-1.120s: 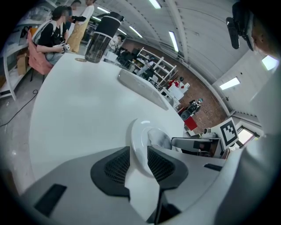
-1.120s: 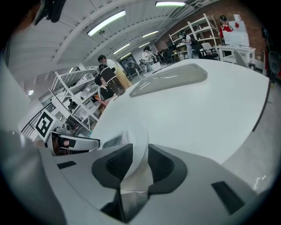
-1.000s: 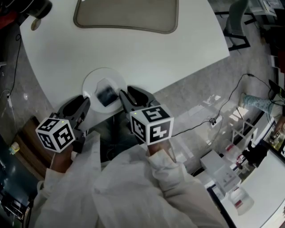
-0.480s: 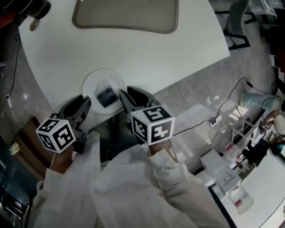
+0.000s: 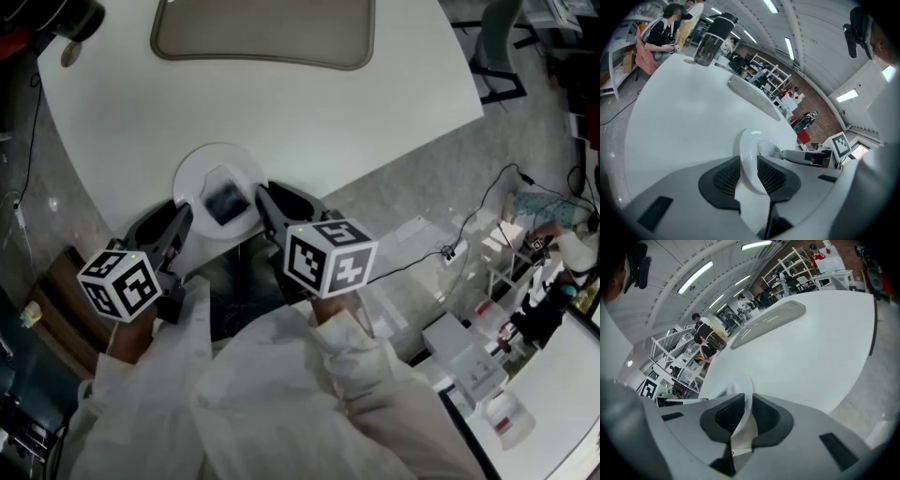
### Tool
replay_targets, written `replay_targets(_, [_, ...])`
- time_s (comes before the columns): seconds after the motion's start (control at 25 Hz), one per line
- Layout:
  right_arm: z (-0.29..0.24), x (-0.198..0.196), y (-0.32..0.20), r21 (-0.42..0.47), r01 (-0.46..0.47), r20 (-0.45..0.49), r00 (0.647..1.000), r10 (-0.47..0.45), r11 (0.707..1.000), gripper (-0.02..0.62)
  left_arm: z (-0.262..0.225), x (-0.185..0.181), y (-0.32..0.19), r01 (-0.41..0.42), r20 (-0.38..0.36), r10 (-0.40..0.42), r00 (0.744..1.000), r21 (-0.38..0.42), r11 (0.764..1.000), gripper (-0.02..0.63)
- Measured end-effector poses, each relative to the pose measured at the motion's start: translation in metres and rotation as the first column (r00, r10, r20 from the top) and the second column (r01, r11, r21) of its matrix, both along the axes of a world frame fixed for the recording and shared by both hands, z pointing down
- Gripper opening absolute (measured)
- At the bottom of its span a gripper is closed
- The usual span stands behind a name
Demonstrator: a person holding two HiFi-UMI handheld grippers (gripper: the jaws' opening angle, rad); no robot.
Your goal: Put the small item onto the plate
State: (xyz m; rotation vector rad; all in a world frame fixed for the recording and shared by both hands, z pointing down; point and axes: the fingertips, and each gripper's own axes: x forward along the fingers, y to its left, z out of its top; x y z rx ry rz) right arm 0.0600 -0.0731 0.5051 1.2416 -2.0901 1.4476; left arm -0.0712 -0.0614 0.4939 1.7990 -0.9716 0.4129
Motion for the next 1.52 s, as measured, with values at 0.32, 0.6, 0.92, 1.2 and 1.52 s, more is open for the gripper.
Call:
replay_targets(0.32, [0.004, 0.001, 0.003, -0.009, -0.064, 0.008, 0.998, 0.064, 0.998, 0.055, 0.005, -0.002, -0.005, -0.011, 0.008, 0.011, 1.000, -0.009, 1.000, 0.106])
replay_targets(0.6, [-0.001, 0.002, 0.013, -0.003, -0.073, -0.016, 0.997, 0.073, 0.997, 0.055, 0.003, -0.001, -0.002, -0.030, 0.006, 0.030, 1.000, -0.008, 1.000, 0.106])
replay_targets(0.92, [-0.010, 0.002, 0.022, 0.016, -0.082, -0.036, 0.996, 0.082, 0.997, 0.051, -0.005, -0.001, 0.002, -0.070, 0.027, 0.069, 0.997, 0.013, 0.997, 0.106])
replay_targets(1.2, [-0.017, 0.005, 0.024, 0.019, -0.097, -0.054, 0.994, 0.098, 0.995, 0.051, -0.010, 0.003, -0.001, -0.105, 0.031, 0.104, 0.994, 0.028, 0.994, 0.106])
replay_targets(1.52, [-0.022, 0.003, 0.027, -0.008, -0.127, -0.045, 0.991, 0.126, 0.992, 0.049, -0.016, 0.001, -0.002, -0.124, 0.030, 0.123, 0.992, 0.034, 0.992, 0.106])
